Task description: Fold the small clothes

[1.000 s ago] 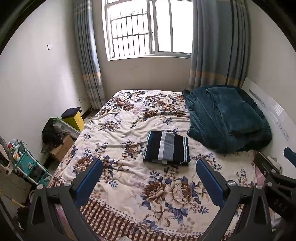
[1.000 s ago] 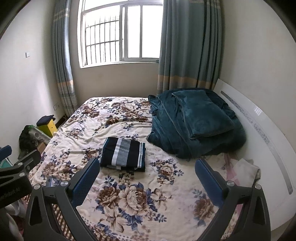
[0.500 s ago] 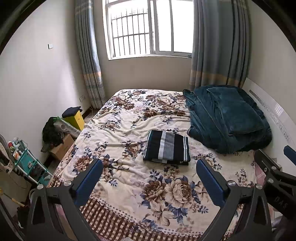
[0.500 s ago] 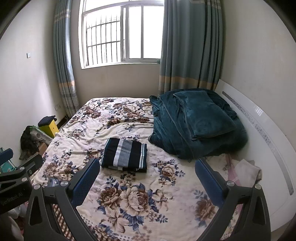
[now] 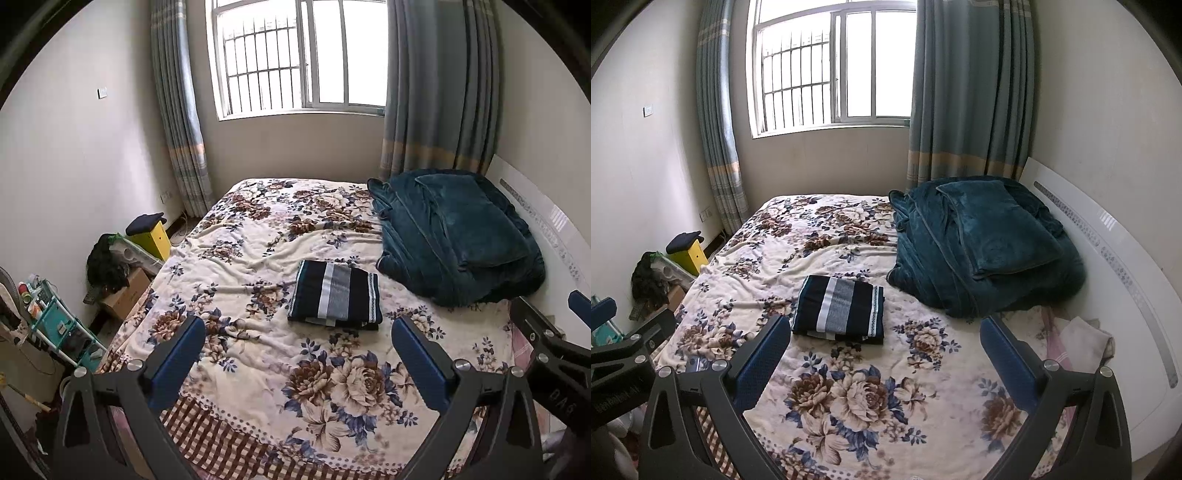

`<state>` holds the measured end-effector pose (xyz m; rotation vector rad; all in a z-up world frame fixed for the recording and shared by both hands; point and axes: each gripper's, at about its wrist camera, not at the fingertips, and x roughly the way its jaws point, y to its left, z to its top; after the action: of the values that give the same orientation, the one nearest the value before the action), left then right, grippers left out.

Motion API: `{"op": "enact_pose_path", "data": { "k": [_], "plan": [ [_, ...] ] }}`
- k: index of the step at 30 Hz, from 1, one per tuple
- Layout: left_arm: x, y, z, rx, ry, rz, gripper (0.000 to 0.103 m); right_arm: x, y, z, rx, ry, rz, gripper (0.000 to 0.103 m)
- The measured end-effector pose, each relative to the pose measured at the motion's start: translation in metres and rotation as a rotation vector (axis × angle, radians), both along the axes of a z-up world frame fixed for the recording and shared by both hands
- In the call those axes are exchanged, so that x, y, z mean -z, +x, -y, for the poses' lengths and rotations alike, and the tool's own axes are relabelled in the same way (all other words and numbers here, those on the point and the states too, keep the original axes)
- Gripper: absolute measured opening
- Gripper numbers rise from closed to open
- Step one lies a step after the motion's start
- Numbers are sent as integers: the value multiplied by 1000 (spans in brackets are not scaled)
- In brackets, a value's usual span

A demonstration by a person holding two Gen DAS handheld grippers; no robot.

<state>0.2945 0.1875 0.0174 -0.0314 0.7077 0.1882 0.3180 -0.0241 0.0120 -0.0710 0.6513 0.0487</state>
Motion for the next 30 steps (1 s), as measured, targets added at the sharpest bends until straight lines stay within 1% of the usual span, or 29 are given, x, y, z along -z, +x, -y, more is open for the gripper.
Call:
{"op": "enact_pose_path", "data": {
  "k": [30],
  "plan": [
    [1, -1, 1, -8, -6, -1, 103, -6, 5, -1, -3, 4, -3, 103]
  ]
}}
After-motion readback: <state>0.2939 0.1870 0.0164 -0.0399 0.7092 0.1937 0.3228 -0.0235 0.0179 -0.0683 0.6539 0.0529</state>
